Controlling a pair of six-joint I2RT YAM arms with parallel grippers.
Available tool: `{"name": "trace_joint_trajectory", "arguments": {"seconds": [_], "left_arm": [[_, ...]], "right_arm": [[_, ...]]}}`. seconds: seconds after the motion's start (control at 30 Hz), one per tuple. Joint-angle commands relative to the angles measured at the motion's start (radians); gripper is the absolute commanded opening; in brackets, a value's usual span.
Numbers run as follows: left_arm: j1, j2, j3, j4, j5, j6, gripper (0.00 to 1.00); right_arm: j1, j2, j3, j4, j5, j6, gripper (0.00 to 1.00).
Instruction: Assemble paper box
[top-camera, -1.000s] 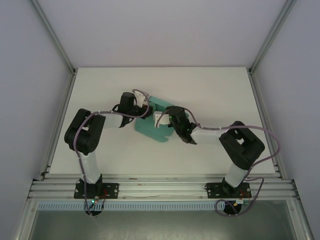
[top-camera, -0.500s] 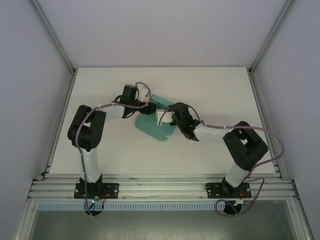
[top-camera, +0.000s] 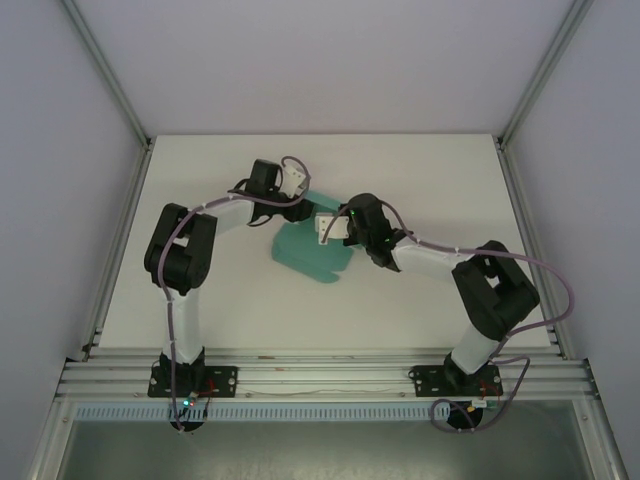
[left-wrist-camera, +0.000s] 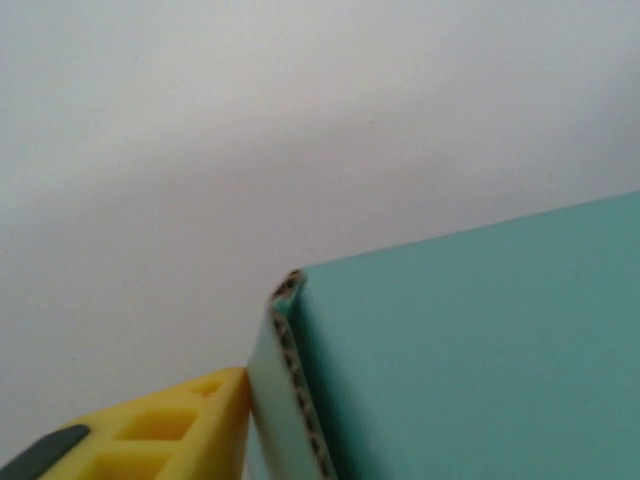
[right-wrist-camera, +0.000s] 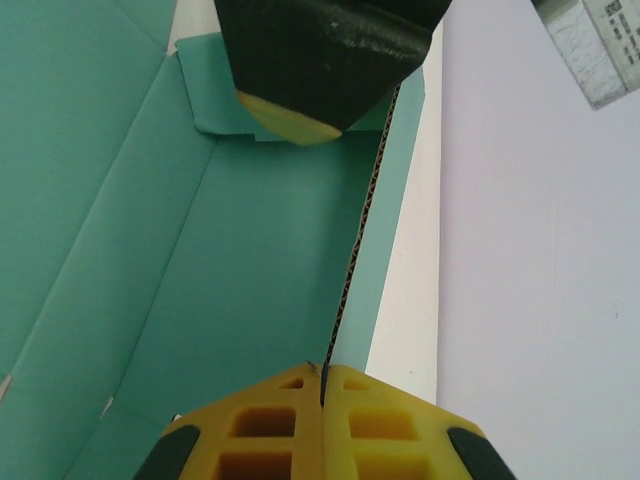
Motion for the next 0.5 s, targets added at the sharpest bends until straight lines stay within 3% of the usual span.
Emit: {"name": "trace_joint_trajectory", "arguments": {"seconds": [0.0, 0.1, 0.2, 0.23, 0.37, 0.47], "left_arm": [[0.005, -0.003, 0.011, -0.037, -0.008, 0.001, 0.34], [-0.017, -0.018, -0.024, -0.014, -0.171, -0.026, 0.27], [-0.044, -0.039, -0.083, 0.076, -0.338, -0.099, 0.03], [-0.051, -0.048, -0.108, 0.113, -0.359, -0.117, 0.0], [-0.072, -0.071, -0.15, 0.163, -0.407, -0.119, 0.0], [-0.086, -0.097, -0.173, 0.166, -0.407, -0.09, 0.0]], "right_arm": [[0.002, 0.028, 0.0, -0.09, -0.057, 0.0, 0.0], [0.002, 0.03, -0.001, -0.047, -0.037, 0.032, 0.0], [0.009, 0.026, 0.003, -0.013, -0.022, 0.1, 0.0], [0.012, 0.021, 0.003, -0.008, -0.022, 0.125, 0.0], [0.019, -0.021, -0.002, 0.001, -0.035, 0.264, 0.21], [0.019, -0.074, 0.003, -0.011, -0.047, 0.375, 0.43]]}}
